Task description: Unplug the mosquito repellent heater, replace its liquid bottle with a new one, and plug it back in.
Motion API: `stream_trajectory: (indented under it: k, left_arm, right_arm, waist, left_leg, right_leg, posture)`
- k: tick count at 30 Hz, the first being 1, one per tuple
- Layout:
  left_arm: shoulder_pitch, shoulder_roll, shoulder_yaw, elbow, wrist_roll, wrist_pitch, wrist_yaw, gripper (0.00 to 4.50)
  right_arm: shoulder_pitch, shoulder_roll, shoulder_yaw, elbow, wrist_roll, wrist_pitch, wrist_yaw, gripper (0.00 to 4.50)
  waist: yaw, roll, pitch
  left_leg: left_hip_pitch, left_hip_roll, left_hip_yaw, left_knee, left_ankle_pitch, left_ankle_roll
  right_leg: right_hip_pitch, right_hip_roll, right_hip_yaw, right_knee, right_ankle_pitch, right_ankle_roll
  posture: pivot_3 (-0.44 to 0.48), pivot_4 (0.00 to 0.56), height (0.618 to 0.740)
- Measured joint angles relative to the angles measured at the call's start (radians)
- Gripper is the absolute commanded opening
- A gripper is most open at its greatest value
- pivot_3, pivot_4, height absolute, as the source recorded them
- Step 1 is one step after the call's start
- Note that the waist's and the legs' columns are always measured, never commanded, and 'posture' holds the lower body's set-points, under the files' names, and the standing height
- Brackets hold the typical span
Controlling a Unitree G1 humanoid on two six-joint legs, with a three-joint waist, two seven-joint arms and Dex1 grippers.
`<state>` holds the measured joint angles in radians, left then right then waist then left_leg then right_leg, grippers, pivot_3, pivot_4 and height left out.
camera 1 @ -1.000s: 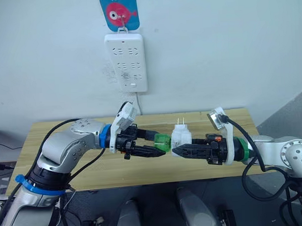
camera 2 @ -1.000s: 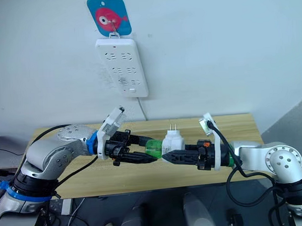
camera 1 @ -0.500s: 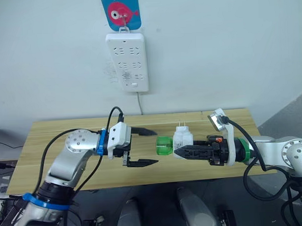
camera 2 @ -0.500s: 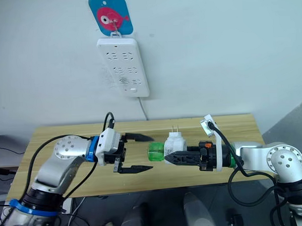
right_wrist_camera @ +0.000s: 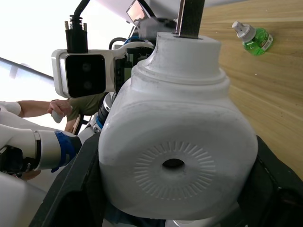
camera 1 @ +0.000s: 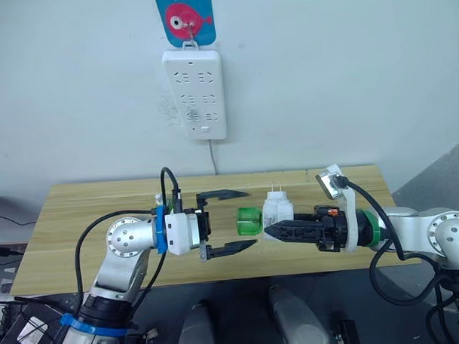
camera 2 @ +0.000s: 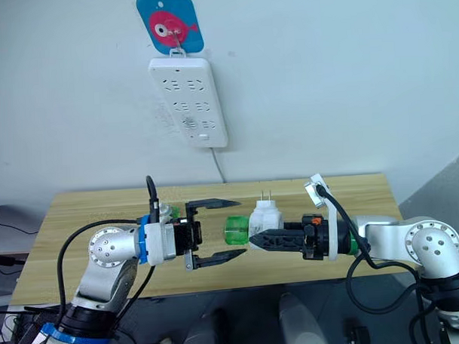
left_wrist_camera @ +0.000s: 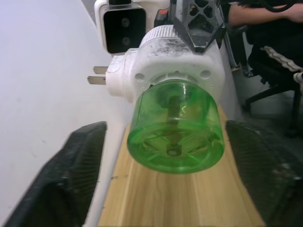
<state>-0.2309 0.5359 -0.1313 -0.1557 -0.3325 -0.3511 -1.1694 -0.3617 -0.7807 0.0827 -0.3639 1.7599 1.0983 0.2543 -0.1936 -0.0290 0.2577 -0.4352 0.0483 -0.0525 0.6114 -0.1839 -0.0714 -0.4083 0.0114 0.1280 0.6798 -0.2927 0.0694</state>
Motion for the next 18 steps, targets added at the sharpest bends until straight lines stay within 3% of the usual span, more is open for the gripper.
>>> stream_trajectory:
  k: [3,9,11,14,18]
  left_arm:
    - [0.0,0.012,-0.003,-0.003,-0.005,0.029,-0.004,2.3]
    - [-0.031,0.058,-0.011,-0.041,-0.041,0.136,-0.028,2.21]
    - [-0.064,0.13,-0.031,-0.095,-0.103,0.317,-0.037,2.21]
    - [-0.174,0.245,-0.06,-0.163,-0.316,0.788,-0.03,2.21]
    - [-0.285,0.273,-0.059,-0.134,-0.536,1.2,0.003,2.21]
  right_arm:
    - [0.0,0.001,-0.001,0.0,0.0,0.0,0.0,3.07]
    - [-0.003,0.003,-0.006,-0.001,-0.002,0.003,0.006,3.07]
    - [-0.002,0.004,-0.003,-0.003,-0.01,0.009,0.01,3.07]
    - [-0.008,0.004,0.001,-0.003,-0.02,0.015,0.023,3.07]
    - [-0.014,0.003,-0.003,-0.004,-0.036,0.022,0.049,3.07]
  waist:
    - [-0.001,0.0,0.0]
    - [-0.001,0.0,0.0]
    - [-0.001,0.0,0.0]
    - [-0.002,0.0,0.001]
    - [-0.001,0.0,0.001]
  left_leg:
    - [0.0,0.0,0.0,0.0,0.0,0.0]
    - [0.0,0.0,-0.001,0.0,0.0,0.0]
    - [0.0,0.0,-0.002,0.0,0.0,0.0]
    - [0.0,0.0,-0.003,0.0,0.0,0.0]
    - [0.0,0.0,-0.003,0.0,0.0,0.0]
  right_leg:
    - [0.0,0.0,0.0,0.0,0.0,0.0]
    - [0.0,0.0,0.0,0.0,0.0,0.0]
    - [0.0,0.001,-0.001,0.001,0.0,0.0]
    - [0.0,0.001,-0.002,0.001,0.0,0.0]
    - [0.0,0.001,-0.002,0.0,0.0,0.0]
  posture:
    - [-0.26,0.248,0.733]
    - [-0.247,0.254,0.733]
    - [-0.24,0.255,0.733]
    - [-0.236,0.256,0.733]
    - [-0.236,0.255,0.733]
